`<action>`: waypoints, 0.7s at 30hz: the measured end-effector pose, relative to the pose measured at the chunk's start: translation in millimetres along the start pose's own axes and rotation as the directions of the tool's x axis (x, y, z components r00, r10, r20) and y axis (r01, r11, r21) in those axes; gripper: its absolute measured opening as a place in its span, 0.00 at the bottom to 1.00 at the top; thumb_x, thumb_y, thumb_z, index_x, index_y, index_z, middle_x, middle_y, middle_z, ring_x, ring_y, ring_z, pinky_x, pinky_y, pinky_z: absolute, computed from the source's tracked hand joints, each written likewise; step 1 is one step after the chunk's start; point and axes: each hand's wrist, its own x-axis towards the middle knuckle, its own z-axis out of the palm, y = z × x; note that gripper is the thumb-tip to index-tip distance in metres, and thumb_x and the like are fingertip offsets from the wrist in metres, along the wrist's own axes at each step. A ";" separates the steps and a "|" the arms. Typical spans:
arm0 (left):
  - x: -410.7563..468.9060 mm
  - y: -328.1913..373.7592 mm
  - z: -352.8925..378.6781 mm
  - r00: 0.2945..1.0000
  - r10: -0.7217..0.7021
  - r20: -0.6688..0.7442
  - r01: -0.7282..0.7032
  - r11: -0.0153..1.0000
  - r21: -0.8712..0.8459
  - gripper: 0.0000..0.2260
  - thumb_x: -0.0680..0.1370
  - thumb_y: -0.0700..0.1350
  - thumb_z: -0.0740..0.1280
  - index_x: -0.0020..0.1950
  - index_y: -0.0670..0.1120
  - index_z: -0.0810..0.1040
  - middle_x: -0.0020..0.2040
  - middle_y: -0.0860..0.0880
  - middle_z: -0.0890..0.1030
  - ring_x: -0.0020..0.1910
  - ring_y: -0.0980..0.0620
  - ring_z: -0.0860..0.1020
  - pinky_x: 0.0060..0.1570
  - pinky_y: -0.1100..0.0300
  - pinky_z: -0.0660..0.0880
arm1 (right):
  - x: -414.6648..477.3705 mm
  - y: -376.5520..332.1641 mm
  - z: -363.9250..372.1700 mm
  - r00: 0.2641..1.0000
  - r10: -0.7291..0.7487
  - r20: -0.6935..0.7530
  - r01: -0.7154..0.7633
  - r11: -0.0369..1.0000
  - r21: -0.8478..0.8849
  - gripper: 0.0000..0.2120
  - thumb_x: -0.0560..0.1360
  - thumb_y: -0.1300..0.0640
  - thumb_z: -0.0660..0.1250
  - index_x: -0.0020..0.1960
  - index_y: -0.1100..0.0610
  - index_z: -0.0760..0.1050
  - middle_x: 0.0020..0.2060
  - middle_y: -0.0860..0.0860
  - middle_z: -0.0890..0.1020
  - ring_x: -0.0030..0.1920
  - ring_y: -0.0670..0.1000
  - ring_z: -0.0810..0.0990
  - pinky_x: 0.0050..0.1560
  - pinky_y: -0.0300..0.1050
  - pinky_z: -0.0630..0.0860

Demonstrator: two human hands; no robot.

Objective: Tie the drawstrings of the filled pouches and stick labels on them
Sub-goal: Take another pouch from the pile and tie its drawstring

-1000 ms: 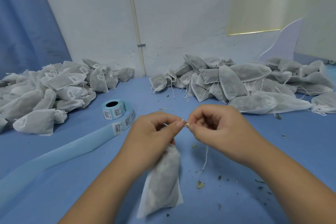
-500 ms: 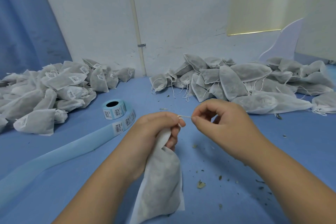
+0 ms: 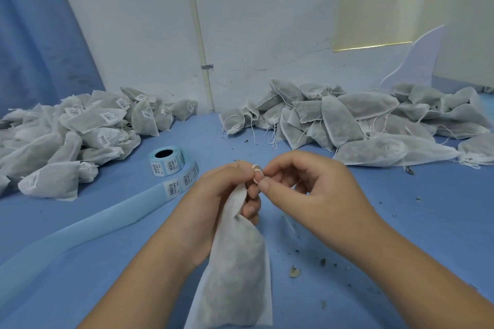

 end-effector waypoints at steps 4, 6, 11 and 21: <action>-0.2 -0.3 -0.4 0.993 0.084 -0.081 -0.070 0.984 0.162 0.06 0.71 0.43 0.67 0.36 0.44 0.78 0.33 0.46 0.74 0.28 0.51 0.71 0.31 0.61 0.70 | 1.7 -0.2 0.4 0.995 0.100 0.008 -0.100 0.995 0.031 0.02 0.71 0.55 0.73 0.40 0.49 0.83 0.33 0.46 0.83 0.36 0.56 0.79 0.37 0.51 0.76; -1.2 0.4 -1.2 0.987 0.122 -0.103 -0.091 0.960 0.267 0.06 0.71 0.44 0.67 0.35 0.45 0.78 0.32 0.47 0.75 0.29 0.51 0.72 0.32 0.63 0.71 | 1.6 -0.4 -0.6 0.991 0.133 0.023 -0.133 0.990 0.038 0.03 0.71 0.55 0.73 0.39 0.49 0.84 0.33 0.51 0.83 0.38 0.58 0.80 0.36 0.50 0.76; -1.4 1.1 0.7 0.977 0.185 -0.107 -0.116 0.880 0.461 0.07 0.71 0.46 0.68 0.35 0.45 0.80 0.32 0.47 0.77 0.29 0.52 0.73 0.33 0.67 0.70 | 3.1 2.7 -3.2 0.983 0.184 0.027 -0.184 0.983 0.013 0.04 0.69 0.56 0.75 0.36 0.53 0.82 0.29 0.50 0.82 0.30 0.46 0.76 0.32 0.39 0.72; -0.5 -2.0 2.5 0.972 0.188 -0.143 -0.073 0.815 0.575 0.07 0.70 0.50 0.68 0.35 0.50 0.82 0.30 0.48 0.79 0.31 0.54 0.77 0.38 0.66 0.73 | 5.5 8.3 -2.8 0.974 0.207 0.091 -0.204 0.978 -0.037 0.06 0.69 0.60 0.69 0.33 0.53 0.77 0.27 0.47 0.76 0.30 0.46 0.72 0.32 0.39 0.71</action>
